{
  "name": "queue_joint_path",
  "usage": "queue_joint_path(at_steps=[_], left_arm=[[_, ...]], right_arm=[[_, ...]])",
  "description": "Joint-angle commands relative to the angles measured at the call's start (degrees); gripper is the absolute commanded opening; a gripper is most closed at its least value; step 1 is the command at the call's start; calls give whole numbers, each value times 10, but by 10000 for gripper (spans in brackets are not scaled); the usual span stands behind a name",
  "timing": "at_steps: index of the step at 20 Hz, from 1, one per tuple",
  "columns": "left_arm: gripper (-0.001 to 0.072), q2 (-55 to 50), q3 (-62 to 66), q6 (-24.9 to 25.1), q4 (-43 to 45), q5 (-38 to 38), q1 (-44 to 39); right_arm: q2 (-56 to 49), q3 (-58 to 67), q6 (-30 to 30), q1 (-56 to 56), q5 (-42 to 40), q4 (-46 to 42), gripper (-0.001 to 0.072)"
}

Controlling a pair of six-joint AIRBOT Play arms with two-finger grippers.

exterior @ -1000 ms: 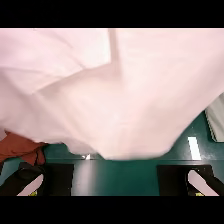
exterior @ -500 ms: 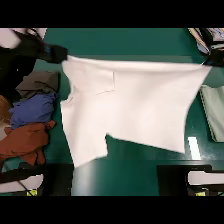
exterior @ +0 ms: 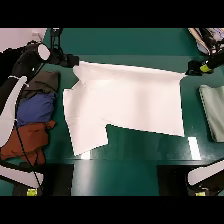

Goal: Fold the shirts.

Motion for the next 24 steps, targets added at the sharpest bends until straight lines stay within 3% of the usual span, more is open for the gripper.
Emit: queue_joint_path(at_steps=[1, 3, 9, 10, 11, 12, 13, 16, 20, 24], left_arm=[[24, -6, -8, 73, 0, -88, 10], [25, -6, -31, 130, -26, -115, 10], [26, -6, -101, 117, -19, -86, 10], [114, -6, -101, 103, -19, -89, 10], [416, -6, -99, 89, -18, -94, 10], [630, -6, -95, 78, -17, -110, 10], [602, -6, -85, 75, -14, -142, 10], [601, 18, -66, 66, -7, -240, 10], [602, 121, -149, -3, -8, -255, 10], [602, 236, -327, -31, -31, -269, 10]], right_arm=[[25, -70, 0, 2, -12, -17, 11], [58, -148, 0, 11, -44, -24, 11], [113, -291, 0, 53, -122, -23, 13], [115, -298, 0, 56, -122, -23, 15], [115, -296, 0, 56, -115, -21, 112], [116, -290, 0, 56, -104, -19, 302], [118, -279, 0, 53, -84, -20, 361], [148, -260, -1, 28, 5, -21, 361], [263, -349, -3, -26, 14, -19, 361], [365, -449, -3, -63, 11, -19, 361]])
